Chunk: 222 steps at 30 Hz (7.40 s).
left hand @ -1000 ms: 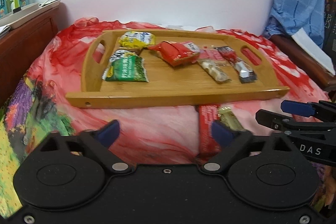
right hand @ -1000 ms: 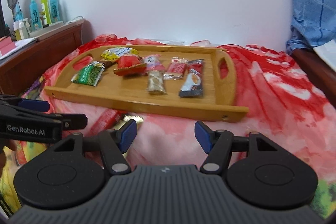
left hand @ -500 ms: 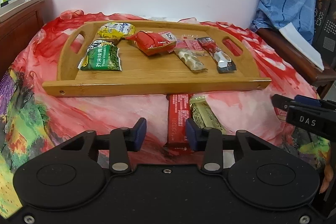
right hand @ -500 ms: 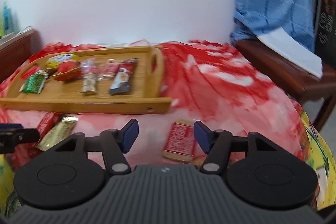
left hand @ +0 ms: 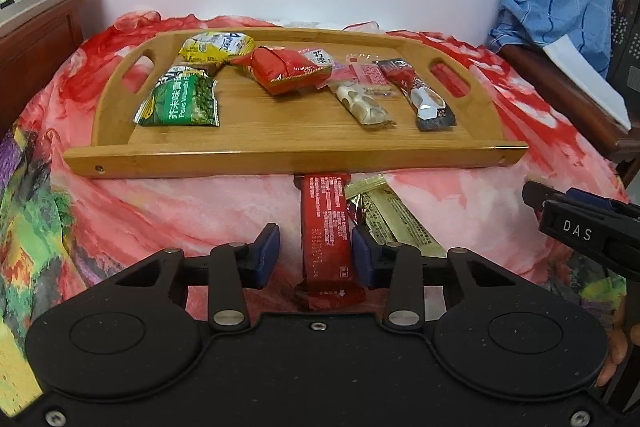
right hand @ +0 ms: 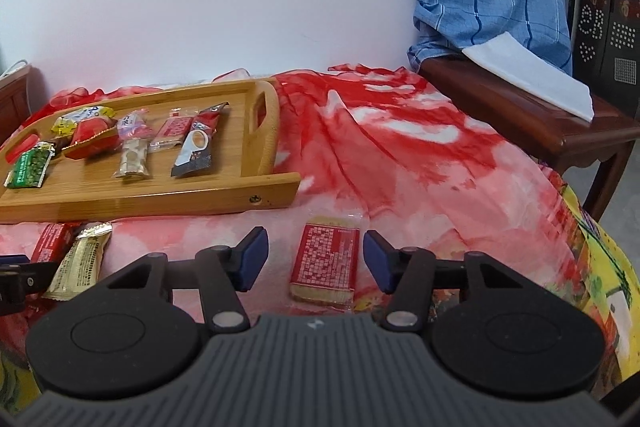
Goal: Organize snacks
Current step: 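Grasp the red bar pack with the left tool while the right tool grasps a red-white cracker pack, then carry the red bar pack and red-white cracker pack over the tray with both tools, then lower both held packs onto the tray with both tools, then open both tools to release the packs on the tray, then move the left tool to the clear bag while the right tool approaches the gold-wrapped bar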
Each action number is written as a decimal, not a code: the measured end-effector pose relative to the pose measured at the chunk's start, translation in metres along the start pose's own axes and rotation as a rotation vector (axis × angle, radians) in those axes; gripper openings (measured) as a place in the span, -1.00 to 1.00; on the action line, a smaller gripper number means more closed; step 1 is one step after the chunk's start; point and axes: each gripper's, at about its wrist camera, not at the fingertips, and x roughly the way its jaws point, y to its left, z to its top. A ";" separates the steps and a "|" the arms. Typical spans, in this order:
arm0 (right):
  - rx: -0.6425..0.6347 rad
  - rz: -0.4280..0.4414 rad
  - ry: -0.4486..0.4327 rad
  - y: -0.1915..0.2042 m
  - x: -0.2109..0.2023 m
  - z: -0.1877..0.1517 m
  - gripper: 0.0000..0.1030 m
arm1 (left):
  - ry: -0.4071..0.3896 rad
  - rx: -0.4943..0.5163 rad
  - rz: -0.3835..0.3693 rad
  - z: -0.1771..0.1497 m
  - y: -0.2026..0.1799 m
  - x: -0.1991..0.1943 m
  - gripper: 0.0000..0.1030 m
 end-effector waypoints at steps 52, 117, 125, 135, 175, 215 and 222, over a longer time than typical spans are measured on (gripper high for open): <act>0.036 0.026 -0.016 0.005 0.001 -0.003 -0.27 | -0.028 0.002 0.046 -0.003 0.001 -0.006 -0.56; -0.027 0.263 -0.040 0.084 0.037 0.087 -0.27 | -0.091 -0.046 0.056 0.095 0.048 0.016 -0.56; -0.033 0.258 -0.033 0.086 0.050 0.090 -0.27 | -0.090 -0.052 0.053 0.103 0.053 0.028 -0.56; 0.002 0.295 -0.001 0.085 0.078 0.119 -0.27 | -0.112 -0.087 0.030 0.148 0.067 0.043 -0.56; -0.004 0.365 0.121 0.099 0.184 0.137 -0.17 | -0.008 -0.067 0.010 0.188 0.048 0.158 -0.56; -0.078 0.449 -0.008 0.031 0.008 0.075 0.60 | -0.084 0.034 0.010 0.075 0.028 -0.019 0.68; -0.055 0.457 -0.010 0.019 -0.008 0.045 0.63 | -0.082 0.057 0.007 0.027 0.014 -0.042 0.74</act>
